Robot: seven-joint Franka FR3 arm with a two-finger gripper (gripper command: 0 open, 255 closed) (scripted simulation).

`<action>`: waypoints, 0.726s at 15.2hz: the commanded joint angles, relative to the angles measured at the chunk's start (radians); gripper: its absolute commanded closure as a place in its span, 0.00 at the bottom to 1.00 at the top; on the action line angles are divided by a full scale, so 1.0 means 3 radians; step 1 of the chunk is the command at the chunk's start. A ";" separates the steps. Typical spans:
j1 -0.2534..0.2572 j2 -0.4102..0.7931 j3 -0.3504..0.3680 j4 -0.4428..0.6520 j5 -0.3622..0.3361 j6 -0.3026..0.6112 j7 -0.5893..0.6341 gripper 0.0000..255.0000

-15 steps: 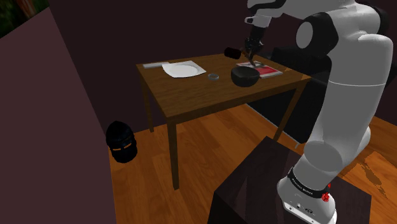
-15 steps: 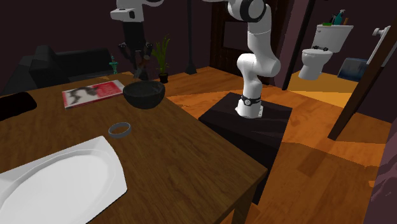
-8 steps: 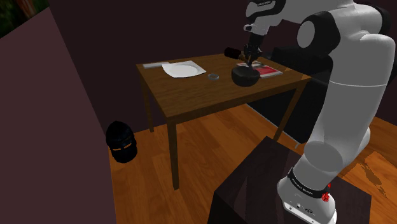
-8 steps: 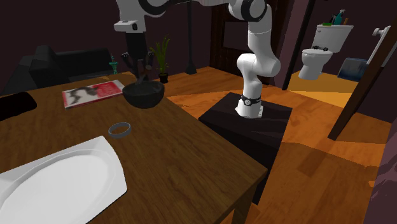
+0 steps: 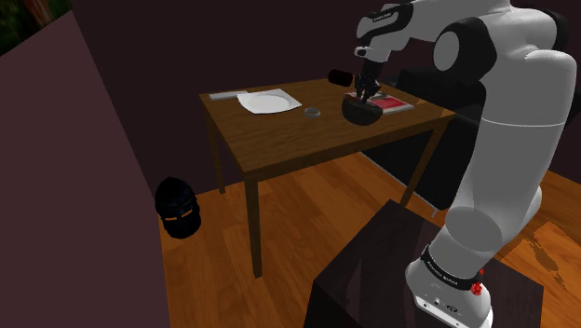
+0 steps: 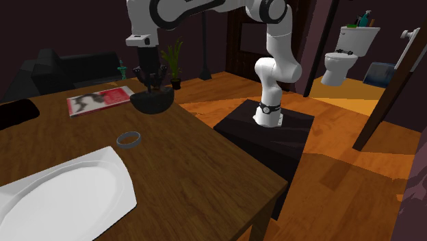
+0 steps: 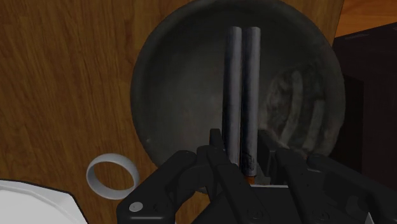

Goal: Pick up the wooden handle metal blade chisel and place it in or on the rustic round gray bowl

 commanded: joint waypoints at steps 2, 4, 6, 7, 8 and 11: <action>-0.0002 0.0006 0.0000 -0.0012 0.0004 0.0018 -0.0005 1.00; -0.0002 0.0006 0.0000 -0.0012 0.0004 0.0018 -0.0005 1.00; -0.0002 0.0006 0.0000 -0.0012 0.0004 0.0018 -0.0005 1.00; -0.0001 0.0006 0.0000 -0.0013 0.0004 0.0019 -0.0005 0.00; -0.0001 0.0005 0.0000 -0.0013 0.0003 0.0019 -0.0004 0.00; -0.0001 0.0006 0.0000 -0.0012 0.0004 0.0018 -0.0004 0.00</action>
